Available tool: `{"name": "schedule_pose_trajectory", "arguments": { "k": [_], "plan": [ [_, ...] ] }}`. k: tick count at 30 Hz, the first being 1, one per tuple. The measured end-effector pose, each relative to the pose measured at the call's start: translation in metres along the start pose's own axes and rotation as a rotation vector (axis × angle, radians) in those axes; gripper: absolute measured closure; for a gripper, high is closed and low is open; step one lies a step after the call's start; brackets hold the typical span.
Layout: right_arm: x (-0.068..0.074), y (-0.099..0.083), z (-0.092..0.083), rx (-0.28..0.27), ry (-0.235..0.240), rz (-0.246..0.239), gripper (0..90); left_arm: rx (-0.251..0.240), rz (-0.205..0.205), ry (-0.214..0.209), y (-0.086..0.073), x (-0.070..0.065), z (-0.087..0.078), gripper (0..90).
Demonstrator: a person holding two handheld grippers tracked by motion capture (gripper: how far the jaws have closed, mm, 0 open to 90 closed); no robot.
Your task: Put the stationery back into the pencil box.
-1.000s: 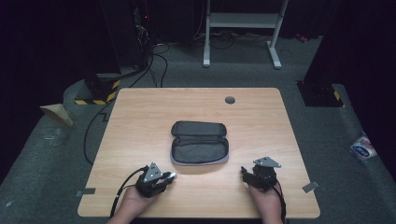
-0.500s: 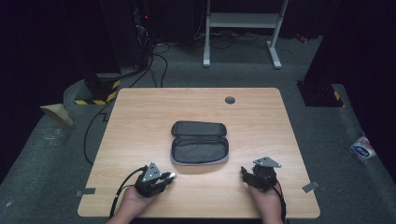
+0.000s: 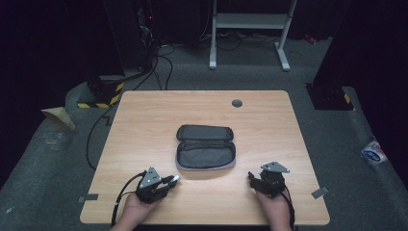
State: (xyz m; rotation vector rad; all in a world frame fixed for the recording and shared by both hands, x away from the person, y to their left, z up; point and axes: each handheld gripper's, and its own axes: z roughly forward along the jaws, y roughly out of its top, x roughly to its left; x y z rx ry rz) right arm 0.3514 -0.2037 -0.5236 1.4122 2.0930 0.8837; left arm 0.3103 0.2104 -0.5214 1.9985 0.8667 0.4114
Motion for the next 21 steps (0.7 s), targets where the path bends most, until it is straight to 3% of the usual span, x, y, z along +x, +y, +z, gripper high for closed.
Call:
{"name": "schedule_pose_trajectory", "arguments": {
  "k": [7,21],
  "plan": [
    [0.000,0.000,0.000,0.000,0.000,0.000,31.2,-0.076,-0.014,0.023,0.003,0.000,-0.009,72.7],
    [0.000,0.000,0.000,0.000,0.000,0.000,31.2,-0.201,-0.003,0.059,0.010,-0.002,-0.026,72.7]
  ]
}}
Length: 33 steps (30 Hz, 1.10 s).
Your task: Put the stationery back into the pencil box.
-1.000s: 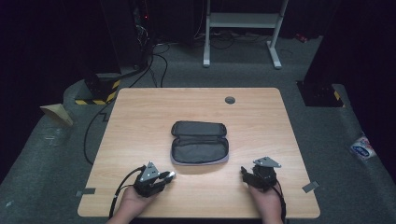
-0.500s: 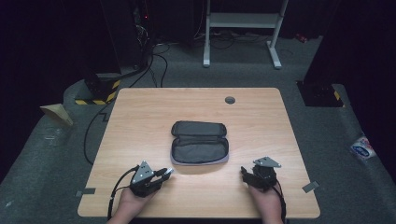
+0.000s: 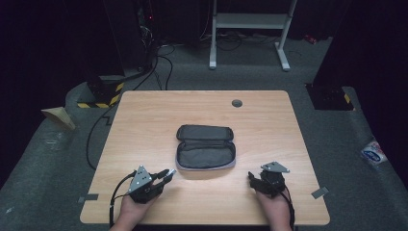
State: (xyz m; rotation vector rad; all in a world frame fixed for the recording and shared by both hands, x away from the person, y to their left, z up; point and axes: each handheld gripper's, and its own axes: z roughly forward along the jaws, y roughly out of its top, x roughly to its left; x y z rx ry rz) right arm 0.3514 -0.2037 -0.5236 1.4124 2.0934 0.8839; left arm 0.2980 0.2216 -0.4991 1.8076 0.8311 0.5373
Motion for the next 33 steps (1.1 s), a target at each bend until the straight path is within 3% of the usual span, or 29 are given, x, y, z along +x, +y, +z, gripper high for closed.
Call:
{"name": "schedule_pose_trajectory", "arguments": {
  "k": [10,33],
  "plan": [
    [0.000,0.000,0.000,0.000,0.000,-0.001,31.3,-0.104,0.020,0.034,0.004,-0.001,-0.012,72.7],
    [0.000,0.000,0.000,0.000,-0.001,-0.001,31.3,-0.082,-0.001,-0.003,0.010,-0.001,-0.004,72.7]
  ]
}}
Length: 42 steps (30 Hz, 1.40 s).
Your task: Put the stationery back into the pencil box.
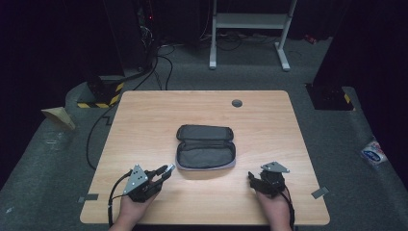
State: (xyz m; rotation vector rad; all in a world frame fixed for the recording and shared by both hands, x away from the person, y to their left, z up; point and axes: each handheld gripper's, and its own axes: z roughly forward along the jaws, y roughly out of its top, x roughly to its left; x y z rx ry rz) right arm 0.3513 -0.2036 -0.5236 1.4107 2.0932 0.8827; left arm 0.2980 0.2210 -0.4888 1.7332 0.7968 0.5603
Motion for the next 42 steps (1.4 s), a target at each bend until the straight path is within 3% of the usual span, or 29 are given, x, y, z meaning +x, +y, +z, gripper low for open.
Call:
{"name": "schedule_pose_trajectory", "arguments": {
  "k": [8,24,42],
  "plan": [
    [0.000,0.000,0.000,0.000,0.000,0.000,31.3,0.005,-0.003,-0.017,0.006,-0.003,0.009,72.7],
    [0.000,0.000,0.000,0.000,0.003,-0.003,31.3,0.034,-0.011,-0.012,0.020,0.001,0.022,72.7],
    [0.001,0.000,0.000,0.001,0.005,-0.003,31.2,0.068,0.013,-0.034,0.039,-0.006,0.044,72.7]
  ]
}}
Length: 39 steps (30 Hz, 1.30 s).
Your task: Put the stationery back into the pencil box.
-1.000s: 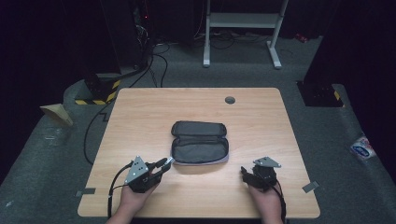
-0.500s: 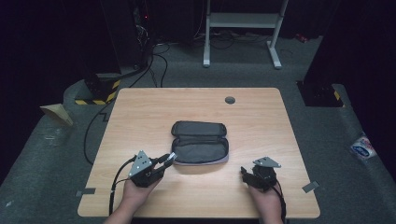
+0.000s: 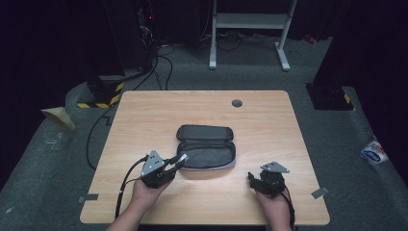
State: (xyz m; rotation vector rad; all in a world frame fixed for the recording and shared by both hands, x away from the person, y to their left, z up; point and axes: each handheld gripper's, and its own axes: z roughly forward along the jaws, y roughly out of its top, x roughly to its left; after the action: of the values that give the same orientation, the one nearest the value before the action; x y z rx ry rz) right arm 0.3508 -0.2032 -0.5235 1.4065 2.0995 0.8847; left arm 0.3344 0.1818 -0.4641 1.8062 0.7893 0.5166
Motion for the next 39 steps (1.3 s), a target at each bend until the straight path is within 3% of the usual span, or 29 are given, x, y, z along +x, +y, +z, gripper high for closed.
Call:
{"name": "schedule_pose_trajectory", "arguments": {
  "k": [17,23,34,39],
  "plan": [
    [0.000,0.000,0.000,0.000,0.005,-0.002,31.0,0.043,0.016,-0.005,0.014,0.000,0.024,72.7],
    [0.000,0.000,0.000,0.000,0.005,-0.002,31.1,0.061,0.004,-0.011,0.017,0.003,0.036,72.7],
    [0.000,0.000,0.000,0.000,0.008,-0.005,31.0,0.177,0.010,0.015,0.014,0.010,0.072,72.5],
    [0.000,0.000,0.000,0.001,0.009,0.000,30.9,0.284,-0.005,0.012,0.014,0.012,0.089,72.6]
  ]
}}
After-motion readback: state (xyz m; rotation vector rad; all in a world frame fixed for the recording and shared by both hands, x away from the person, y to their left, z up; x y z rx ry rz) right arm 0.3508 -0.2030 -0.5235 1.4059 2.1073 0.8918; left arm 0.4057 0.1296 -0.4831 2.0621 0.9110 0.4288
